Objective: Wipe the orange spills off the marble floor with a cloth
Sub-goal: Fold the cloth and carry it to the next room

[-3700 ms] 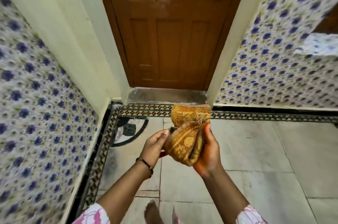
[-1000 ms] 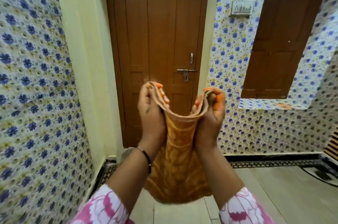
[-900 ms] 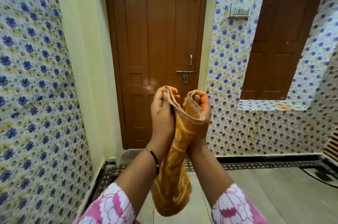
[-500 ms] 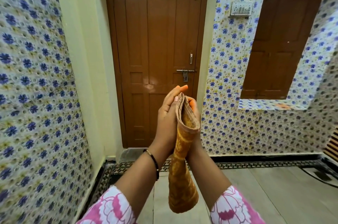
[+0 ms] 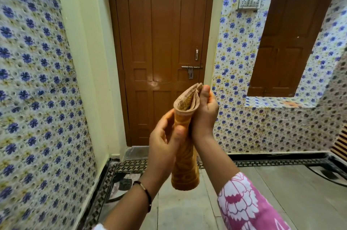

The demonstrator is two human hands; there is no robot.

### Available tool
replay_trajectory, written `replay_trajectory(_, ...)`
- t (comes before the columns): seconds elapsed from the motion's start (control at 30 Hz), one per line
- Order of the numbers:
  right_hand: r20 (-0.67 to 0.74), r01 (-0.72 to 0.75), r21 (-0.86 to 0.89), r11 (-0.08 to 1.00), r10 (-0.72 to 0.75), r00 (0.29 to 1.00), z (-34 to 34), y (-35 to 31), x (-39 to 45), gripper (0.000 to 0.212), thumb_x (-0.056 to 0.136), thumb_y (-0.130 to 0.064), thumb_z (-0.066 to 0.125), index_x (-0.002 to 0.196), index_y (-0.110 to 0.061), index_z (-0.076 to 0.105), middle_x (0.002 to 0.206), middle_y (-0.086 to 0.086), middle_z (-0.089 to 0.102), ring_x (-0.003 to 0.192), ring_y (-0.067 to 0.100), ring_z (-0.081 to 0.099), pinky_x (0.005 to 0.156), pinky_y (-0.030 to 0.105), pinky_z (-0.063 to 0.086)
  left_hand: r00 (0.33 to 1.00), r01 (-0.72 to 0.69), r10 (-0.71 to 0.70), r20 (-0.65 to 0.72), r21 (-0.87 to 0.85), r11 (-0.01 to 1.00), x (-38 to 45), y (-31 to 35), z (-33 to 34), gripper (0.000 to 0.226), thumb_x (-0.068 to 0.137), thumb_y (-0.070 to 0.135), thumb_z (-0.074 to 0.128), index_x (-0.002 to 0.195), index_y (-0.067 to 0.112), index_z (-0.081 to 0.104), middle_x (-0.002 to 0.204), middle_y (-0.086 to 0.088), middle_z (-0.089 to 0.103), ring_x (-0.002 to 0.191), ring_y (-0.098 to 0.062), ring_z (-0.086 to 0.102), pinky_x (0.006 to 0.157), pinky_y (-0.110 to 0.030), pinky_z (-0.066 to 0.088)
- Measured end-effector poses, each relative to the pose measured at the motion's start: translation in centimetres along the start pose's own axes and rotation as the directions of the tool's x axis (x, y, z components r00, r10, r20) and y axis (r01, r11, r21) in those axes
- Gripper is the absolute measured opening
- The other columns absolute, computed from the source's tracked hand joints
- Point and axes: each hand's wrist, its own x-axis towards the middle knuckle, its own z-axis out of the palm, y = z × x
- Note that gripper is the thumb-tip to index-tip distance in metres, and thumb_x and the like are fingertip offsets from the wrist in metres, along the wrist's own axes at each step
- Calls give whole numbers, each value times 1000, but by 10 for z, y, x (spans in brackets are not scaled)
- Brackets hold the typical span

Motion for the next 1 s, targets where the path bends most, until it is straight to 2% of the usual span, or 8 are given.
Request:
replay_trajectory(0.1, -16, 14, 4, 1000, -14, 1000, -1, -4, 1, 39, 97, -47, 38, 78, -17, 55, 72, 7, 57, 67, 22, 57, 64, 43, 51, 977, -157, 171, -129, 110, 981, 5, 8, 8, 21, 83, 42, 65, 102, 33, 63, 96, 14, 70, 92, -6, 66, 77, -29, 57)
replay_trajectory(0.2, 29, -37, 13, 999, 36, 999, -9, -6, -2, 35, 97, -47, 38, 83, -21, 56, 78, 22, 56, 74, 35, 60, 76, 54, 52, 946, -184, 204, -253, 102, 978, 24, 14, 10, 8, 88, 26, 60, 89, 25, 68, 79, 11, 70, 78, -6, 65, 67, -31, 56)
replay_trajectory(0.33, 247, -170, 65, 983, 149, 957, -38, 6, -11, 36, 86, -52, 46, 105, -23, 56, 103, 16, 64, 98, 30, 63, 83, 37, 56, 969, -115, 117, -220, 22, 993, 42, 27, 9, 9, 91, 22, 59, 90, 20, 69, 79, 11, 71, 80, -6, 68, 64, -21, 54)
replay_trajectory(0.47, 502, -467, -63, 882, 433, 749, -61, 40, -36, 64, 72, -54, 73, 121, -16, 55, 116, 6, 67, 113, 27, 60, 97, 44, 48, 979, -10, -8, -204, -85, 996, 57, 32, 1, 10, 90, 22, 61, 88, 17, 69, 85, 1, 73, 87, -17, 70, 73, -32, 58)
replay_trajectory(0.67, 491, -442, 26, 897, 374, 787, -54, 32, -37, 32, 67, -25, 73, 97, -16, 67, 97, 3, 74, 100, 22, 67, 87, 39, 54, 921, 282, -315, -230, -166, 945, 69, 14, -26, 20, 91, 33, 59, 95, 15, 67, 92, -6, 72, 92, -24, 69, 68, -34, 57)
replay_trajectory(0.8, 459, -438, 25, 899, 379, 804, -48, 26, -32, 31, 66, -26, 73, 94, -14, 69, 98, 6, 74, 99, 24, 68, 88, 40, 53, 774, 616, -633, -5, -224, 755, 51, 0, -46, 61, 89, 64, 41, 119, 15, 61, 110, -18, 68, 101, -30, 66, 80, -41, 55)
replay_trajectory(0.9, 413, -474, 40, 879, 418, 809, -49, 26, -28, 27, 71, -24, 73, 93, -9, 69, 94, 10, 73, 94, 26, 69, 82, 40, 55, 686, 727, -718, 120, -102, 679, 28, -3, -49, 66, 86, 69, 35, 111, 14, 61, 92, -11, 72, 89, -25, 67, 74, -38, 52)
replay_trajectory(1.0, 392, -564, -25, 826, 526, 754, -55, 28, -23, 19, 80, -15, 71, 97, -9, 66, 93, 9, 73, 94, 28, 68, 80, 43, 55, 768, 638, -634, 91, -22, 770, 16, -12, -49, 62, 80, 55, 58, 128, 18, 52, 108, -7, 69, 96, -22, 66, 78, -37, 53)
